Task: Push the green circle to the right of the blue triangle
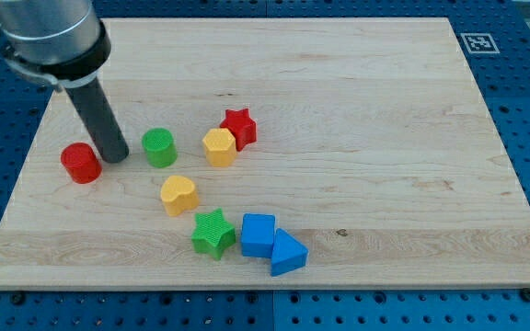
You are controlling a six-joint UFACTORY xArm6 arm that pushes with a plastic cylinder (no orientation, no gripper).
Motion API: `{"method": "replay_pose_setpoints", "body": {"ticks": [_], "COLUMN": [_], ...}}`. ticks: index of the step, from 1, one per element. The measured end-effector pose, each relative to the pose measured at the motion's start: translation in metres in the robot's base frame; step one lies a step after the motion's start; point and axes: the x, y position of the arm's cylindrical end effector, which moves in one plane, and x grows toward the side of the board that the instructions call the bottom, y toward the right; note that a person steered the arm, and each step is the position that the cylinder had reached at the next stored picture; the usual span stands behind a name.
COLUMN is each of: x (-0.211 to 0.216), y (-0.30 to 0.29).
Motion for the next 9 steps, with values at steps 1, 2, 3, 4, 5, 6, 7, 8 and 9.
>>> {"method": "replay_pose_setpoints", "body": {"ticks": [1, 2, 3, 4, 5, 6, 7, 8, 9], "x": [-0.003, -0.003, -0.003, -0.014, -0.031, -0.02, 0.002, 0.011, 0.015], "y": [0.021, 0.037, 0.049, 0.06, 0.066, 0.07, 0.07, 0.076, 0.084]}}
